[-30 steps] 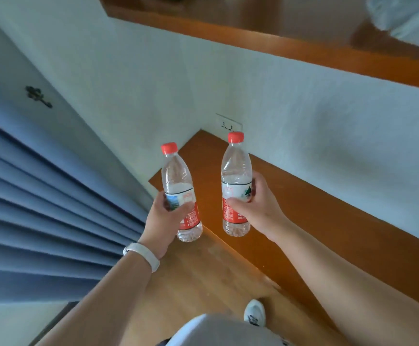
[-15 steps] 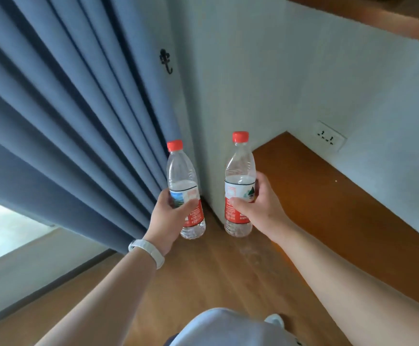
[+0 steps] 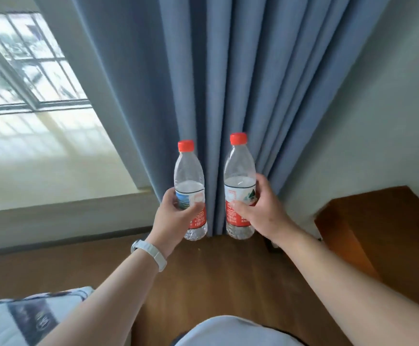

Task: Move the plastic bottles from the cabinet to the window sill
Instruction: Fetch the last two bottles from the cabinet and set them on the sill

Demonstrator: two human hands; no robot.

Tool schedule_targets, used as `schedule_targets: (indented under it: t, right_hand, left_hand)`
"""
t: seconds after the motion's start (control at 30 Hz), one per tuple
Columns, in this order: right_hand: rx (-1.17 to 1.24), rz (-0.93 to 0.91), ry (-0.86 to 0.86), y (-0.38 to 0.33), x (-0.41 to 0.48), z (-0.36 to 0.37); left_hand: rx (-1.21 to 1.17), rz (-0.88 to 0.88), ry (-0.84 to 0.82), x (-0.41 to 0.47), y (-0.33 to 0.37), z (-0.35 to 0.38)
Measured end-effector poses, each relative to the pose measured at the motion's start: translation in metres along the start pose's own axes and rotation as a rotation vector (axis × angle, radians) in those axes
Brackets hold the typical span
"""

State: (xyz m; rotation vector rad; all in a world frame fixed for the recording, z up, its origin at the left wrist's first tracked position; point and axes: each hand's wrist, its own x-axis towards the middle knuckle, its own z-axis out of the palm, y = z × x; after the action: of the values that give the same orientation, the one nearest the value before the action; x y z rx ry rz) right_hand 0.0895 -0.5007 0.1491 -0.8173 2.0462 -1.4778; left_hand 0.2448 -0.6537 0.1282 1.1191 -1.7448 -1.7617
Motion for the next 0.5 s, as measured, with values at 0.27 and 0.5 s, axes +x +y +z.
schedule_targets:
  t: [0.27,0.5]
  right_hand:
    - [-0.043,-0.141,-0.232,-0.043,0.037,0.094]
    - [-0.04,-0.204,-0.478,-0.045,0.093,0.146]
  left_hand:
    - [-0.087,0.005,0.205,0.008,-0.017,-0.079]
    - [-0.094,-0.016,0.424,0.01,-0.02,-0.126]
